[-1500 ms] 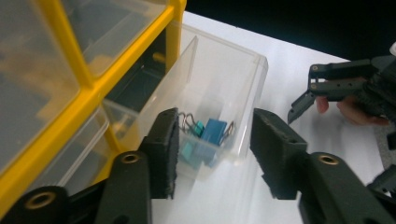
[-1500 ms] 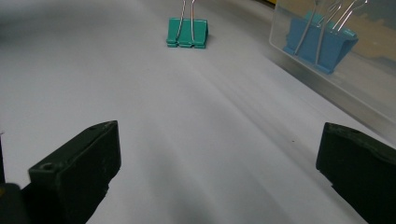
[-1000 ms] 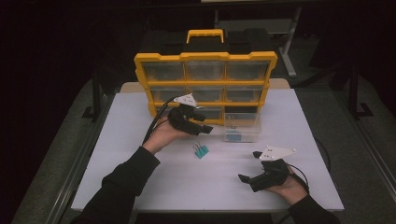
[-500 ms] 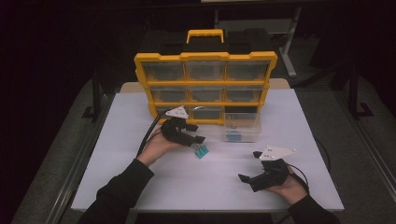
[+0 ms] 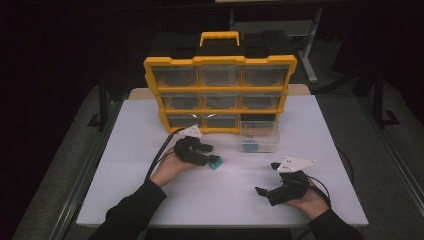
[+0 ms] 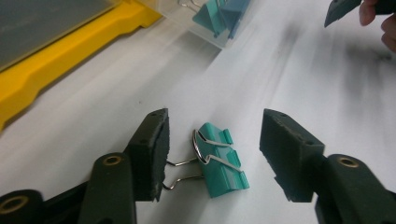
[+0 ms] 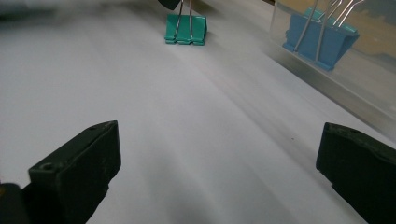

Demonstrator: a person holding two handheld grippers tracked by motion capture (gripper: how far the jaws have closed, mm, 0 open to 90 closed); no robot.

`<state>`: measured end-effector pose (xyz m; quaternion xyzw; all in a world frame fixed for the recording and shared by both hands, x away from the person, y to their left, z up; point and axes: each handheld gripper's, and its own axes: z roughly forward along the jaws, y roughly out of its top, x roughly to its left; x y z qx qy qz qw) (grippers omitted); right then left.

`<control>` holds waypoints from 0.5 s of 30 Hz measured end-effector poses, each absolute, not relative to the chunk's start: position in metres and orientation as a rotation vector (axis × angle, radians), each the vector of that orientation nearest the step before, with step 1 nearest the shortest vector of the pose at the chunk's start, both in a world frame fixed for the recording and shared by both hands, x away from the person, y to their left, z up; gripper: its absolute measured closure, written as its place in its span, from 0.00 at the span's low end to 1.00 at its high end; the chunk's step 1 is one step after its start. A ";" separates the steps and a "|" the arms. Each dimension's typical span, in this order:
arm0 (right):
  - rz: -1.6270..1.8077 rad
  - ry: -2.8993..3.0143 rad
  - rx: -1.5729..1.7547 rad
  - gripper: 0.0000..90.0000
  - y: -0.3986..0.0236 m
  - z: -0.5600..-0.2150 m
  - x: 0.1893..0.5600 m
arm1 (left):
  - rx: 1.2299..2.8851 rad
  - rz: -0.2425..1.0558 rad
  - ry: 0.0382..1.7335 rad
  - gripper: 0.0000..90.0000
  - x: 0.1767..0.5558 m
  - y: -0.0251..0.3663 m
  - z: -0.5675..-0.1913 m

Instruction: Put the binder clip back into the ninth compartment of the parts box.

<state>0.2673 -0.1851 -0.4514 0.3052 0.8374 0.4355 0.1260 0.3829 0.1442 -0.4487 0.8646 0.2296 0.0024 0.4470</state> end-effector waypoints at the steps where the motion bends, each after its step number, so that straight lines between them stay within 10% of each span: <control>1: 1.269 2.439 0.889 0.00 -0.185 -0.451 0.267 | 2.140 0.006 0.567 0.50 0.382 0.144 -0.449; 15: 1.269 2.439 0.884 0.00 -0.185 -0.451 0.267 | 2.149 -0.013 0.580 0.76 0.382 0.144 -0.456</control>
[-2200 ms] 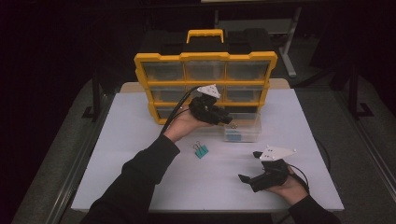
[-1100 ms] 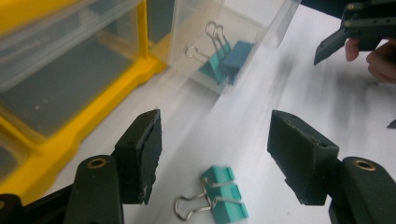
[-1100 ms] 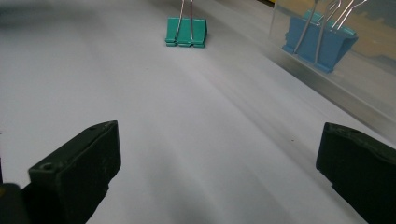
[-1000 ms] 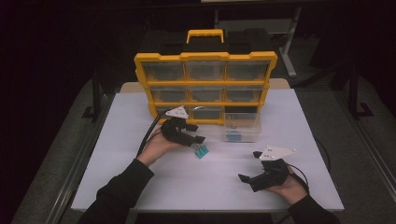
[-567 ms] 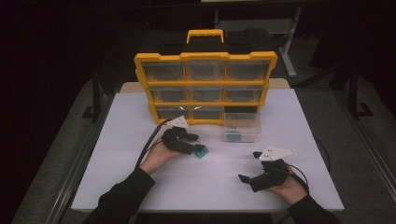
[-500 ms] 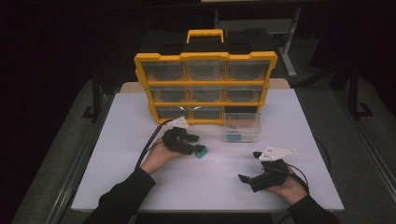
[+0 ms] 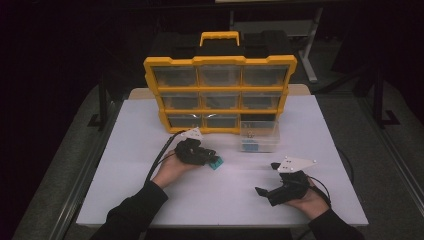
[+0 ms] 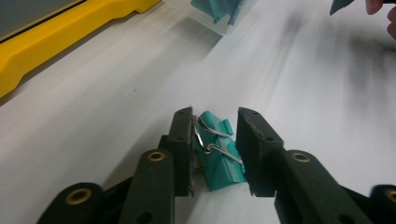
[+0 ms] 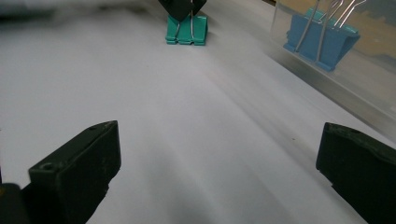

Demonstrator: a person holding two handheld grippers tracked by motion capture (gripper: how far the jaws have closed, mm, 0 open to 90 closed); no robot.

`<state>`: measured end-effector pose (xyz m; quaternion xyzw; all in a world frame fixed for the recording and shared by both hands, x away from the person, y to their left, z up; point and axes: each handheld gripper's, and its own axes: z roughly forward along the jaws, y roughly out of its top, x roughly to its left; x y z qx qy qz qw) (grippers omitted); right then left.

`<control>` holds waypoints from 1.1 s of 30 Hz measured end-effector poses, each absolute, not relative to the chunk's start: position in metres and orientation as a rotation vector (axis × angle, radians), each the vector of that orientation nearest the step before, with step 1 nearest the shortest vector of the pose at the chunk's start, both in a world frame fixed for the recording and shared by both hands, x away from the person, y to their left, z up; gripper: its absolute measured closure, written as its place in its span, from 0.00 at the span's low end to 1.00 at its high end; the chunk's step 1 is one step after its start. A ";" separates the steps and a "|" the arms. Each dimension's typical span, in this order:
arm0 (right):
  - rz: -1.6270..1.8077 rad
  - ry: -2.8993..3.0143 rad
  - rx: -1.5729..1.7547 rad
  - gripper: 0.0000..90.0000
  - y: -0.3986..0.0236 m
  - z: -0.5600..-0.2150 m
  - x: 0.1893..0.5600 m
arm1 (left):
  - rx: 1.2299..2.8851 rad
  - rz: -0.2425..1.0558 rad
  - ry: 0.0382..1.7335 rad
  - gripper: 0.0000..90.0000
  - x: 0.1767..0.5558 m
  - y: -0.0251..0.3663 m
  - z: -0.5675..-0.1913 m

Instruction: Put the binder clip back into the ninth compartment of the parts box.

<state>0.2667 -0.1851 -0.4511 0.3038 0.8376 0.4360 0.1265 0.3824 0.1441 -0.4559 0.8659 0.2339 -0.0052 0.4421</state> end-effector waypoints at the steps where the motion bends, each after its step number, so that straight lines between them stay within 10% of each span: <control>1: 1.269 2.438 0.884 0.00 -0.185 -0.451 0.267 | 2.147 -0.013 0.581 0.78 0.383 0.145 -0.456; 33: 1.293 2.433 0.883 0.00 -0.187 -0.451 0.266 | 2.121 -0.033 0.477 0.98 0.377 0.139 -0.428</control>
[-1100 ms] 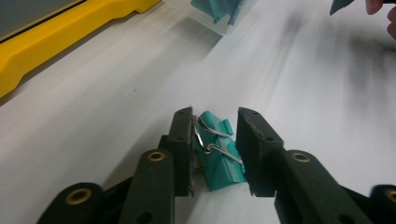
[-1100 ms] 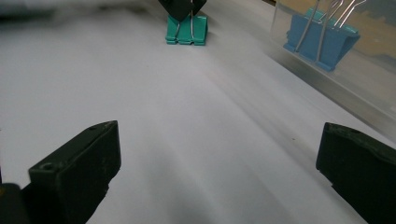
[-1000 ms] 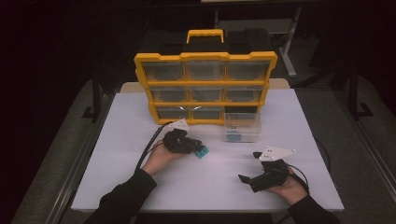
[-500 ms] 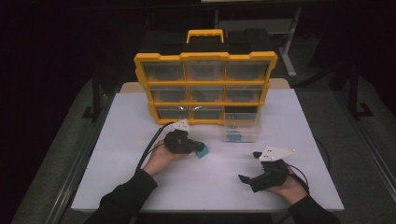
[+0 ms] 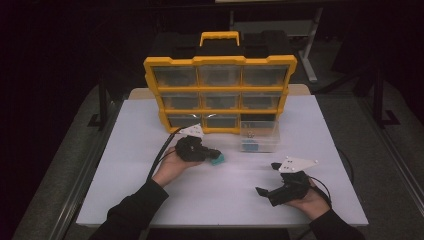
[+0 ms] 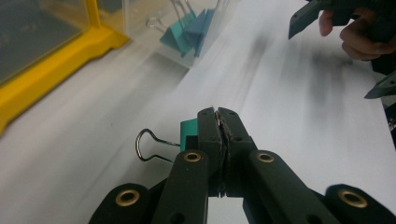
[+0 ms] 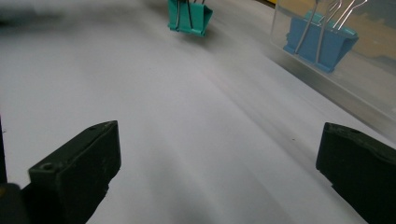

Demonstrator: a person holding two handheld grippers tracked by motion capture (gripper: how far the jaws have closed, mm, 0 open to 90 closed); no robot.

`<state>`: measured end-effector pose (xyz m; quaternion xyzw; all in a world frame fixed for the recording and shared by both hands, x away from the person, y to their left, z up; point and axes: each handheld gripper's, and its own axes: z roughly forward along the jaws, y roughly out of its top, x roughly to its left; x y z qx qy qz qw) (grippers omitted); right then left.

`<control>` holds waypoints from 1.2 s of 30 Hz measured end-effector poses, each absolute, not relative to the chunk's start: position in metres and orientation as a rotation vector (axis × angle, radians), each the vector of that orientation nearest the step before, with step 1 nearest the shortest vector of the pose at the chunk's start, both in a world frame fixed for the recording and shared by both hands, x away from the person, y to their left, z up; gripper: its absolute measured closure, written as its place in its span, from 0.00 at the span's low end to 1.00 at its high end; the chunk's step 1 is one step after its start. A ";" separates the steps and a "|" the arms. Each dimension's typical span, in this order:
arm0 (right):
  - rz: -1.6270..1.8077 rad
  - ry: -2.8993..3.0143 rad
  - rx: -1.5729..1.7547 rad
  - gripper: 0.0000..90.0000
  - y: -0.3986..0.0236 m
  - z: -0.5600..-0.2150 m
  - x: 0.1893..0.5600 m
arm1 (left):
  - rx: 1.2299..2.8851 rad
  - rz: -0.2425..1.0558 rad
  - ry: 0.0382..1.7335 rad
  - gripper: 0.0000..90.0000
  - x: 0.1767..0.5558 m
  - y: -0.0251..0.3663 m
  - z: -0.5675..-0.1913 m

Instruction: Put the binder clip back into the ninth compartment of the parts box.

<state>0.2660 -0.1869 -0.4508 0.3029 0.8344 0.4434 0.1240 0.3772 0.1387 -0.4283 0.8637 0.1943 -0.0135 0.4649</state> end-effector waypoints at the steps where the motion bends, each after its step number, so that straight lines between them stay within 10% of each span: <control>1: 1.291 2.434 0.883 0.00 -0.187 -0.451 0.266 | 2.122 -0.029 0.472 0.98 0.378 0.138 -0.425; 36: 1.287 2.433 0.887 0.00 -0.187 -0.451 0.266 | 2.110 0.050 0.225 0.98 0.410 0.056 -0.321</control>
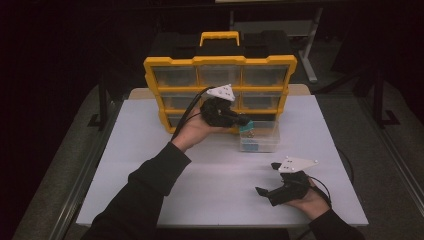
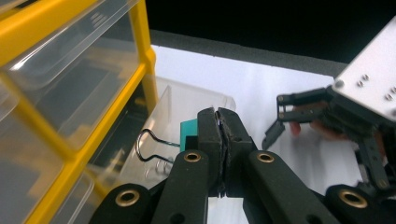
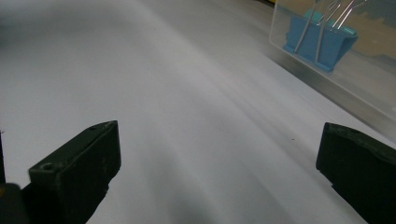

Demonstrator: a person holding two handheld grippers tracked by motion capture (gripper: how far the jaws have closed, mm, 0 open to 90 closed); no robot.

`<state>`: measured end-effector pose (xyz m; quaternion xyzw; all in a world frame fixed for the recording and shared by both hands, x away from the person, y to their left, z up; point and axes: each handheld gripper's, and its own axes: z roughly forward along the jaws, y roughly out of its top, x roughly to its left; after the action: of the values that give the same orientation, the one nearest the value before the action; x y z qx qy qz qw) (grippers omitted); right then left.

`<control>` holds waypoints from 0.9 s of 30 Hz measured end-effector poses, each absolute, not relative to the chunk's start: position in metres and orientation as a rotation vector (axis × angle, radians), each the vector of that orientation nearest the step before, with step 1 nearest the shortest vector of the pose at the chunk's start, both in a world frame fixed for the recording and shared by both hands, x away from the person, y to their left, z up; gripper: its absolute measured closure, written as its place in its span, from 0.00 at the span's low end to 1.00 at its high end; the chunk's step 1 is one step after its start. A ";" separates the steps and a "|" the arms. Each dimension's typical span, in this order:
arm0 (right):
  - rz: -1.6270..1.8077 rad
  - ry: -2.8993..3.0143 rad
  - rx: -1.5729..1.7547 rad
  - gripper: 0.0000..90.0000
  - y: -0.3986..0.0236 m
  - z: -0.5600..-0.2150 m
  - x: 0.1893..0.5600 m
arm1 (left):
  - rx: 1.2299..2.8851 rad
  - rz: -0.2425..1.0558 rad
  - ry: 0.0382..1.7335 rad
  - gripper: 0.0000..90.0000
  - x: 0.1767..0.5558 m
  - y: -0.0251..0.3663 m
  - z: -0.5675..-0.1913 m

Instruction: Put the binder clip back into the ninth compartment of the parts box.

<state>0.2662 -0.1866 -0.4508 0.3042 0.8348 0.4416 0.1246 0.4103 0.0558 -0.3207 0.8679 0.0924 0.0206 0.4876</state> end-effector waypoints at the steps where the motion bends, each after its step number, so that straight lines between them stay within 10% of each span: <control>1: 1.288 2.433 0.885 0.00 -0.187 -0.451 0.266 | 2.115 0.054 0.222 0.98 0.411 0.052 -0.322; 17: 1.298 2.429 0.883 0.00 -0.187 -0.450 0.265 | 2.209 0.028 0.253 0.98 0.430 0.024 -0.361; 27: 1.296 2.428 0.887 0.00 -0.188 -0.450 0.265 | 2.149 0.035 0.309 0.79 0.425 0.050 -0.353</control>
<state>0.2648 -0.1876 -0.4497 0.3043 0.8331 0.4447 0.1247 0.4255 0.0499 -0.3530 0.8755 0.1258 0.0142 0.4664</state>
